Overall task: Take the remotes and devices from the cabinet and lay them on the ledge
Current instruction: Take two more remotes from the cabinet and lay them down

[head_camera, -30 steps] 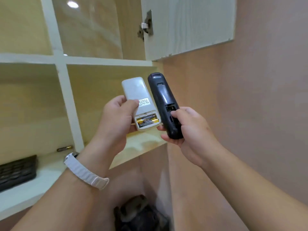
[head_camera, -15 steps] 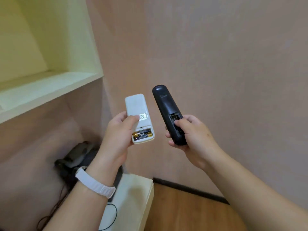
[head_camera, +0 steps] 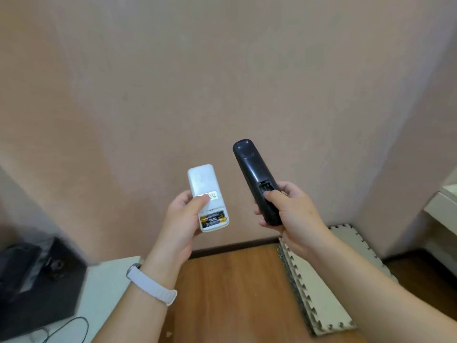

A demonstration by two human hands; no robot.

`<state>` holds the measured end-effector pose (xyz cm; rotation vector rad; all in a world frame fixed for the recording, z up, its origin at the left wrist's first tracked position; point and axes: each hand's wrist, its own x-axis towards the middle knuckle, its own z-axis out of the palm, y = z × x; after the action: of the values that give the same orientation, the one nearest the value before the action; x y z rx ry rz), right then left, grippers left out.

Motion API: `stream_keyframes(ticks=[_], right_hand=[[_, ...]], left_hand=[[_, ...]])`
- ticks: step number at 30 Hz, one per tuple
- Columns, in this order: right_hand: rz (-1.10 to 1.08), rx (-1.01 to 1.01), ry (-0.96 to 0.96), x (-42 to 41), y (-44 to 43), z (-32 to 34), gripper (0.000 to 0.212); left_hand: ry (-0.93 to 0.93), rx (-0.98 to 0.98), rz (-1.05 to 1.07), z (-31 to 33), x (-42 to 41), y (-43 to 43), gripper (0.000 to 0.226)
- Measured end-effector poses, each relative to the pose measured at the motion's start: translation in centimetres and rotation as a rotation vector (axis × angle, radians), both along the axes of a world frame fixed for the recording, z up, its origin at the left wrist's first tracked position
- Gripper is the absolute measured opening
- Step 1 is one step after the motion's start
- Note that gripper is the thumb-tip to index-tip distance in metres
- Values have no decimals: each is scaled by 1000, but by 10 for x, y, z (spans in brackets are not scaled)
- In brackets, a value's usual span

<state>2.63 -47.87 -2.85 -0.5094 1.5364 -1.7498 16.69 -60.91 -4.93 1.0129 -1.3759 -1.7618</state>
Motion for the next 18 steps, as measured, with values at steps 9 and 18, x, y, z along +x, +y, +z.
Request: stream_keyframes(ticks=[9, 18], right_hand=[[-325, 26, -61, -83, 237, -30, 16], [-690, -60, -111, -115, 443, -53, 18]], left_hand=[[-29, 62, -443, -13, -131, 197, 17], [-109, 53, -829, -22, -220, 370, 14]])
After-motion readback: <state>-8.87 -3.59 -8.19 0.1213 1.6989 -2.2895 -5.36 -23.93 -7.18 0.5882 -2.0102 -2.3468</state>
